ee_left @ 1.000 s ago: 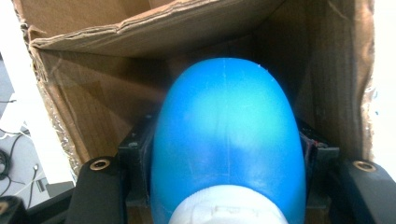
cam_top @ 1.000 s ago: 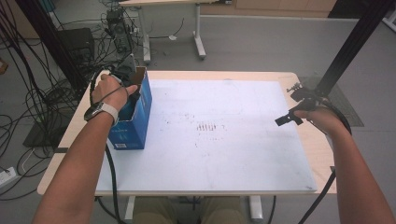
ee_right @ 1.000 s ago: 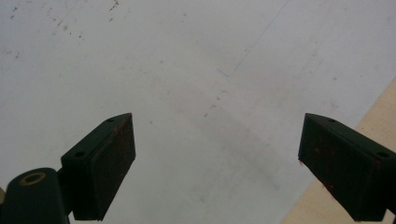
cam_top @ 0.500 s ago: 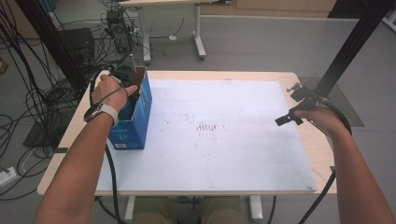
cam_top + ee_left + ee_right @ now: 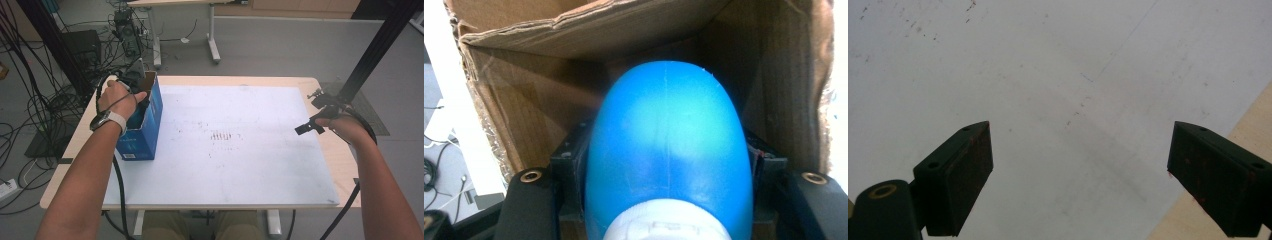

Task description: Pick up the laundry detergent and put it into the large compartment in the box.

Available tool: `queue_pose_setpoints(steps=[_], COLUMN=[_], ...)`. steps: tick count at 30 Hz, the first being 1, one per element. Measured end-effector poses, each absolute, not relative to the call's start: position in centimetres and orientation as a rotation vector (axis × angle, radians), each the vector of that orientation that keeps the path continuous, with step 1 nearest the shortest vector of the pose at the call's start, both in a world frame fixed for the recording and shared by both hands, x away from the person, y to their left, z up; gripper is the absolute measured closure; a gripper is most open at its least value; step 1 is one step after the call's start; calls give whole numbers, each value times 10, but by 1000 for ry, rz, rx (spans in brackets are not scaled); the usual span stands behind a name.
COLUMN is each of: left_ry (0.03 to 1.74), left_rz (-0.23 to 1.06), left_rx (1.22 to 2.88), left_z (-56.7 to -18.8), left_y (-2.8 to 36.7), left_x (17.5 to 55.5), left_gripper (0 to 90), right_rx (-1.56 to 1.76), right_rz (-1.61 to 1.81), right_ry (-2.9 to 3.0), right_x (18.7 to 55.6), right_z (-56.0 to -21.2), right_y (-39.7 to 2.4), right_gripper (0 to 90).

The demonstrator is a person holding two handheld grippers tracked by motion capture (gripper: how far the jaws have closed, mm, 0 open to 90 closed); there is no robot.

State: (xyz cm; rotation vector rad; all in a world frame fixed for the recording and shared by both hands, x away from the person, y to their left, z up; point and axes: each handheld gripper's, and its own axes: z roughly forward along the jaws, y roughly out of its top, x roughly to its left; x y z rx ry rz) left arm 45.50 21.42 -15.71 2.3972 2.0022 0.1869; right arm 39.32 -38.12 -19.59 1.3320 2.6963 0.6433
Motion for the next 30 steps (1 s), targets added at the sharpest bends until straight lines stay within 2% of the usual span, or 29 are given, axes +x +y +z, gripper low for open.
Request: queue_pose_setpoints(steps=[30], left_ry=[2007], left_rz=[182], left_rx=[2389], left_z=[-157], left_y=[217], left_x=[454], left_gripper=[371], right_rx=[1326], right_rz=[638], right_ry=[2704], right_x=[394], right_z=[-197], right_y=[-380], right_gripper=[111])
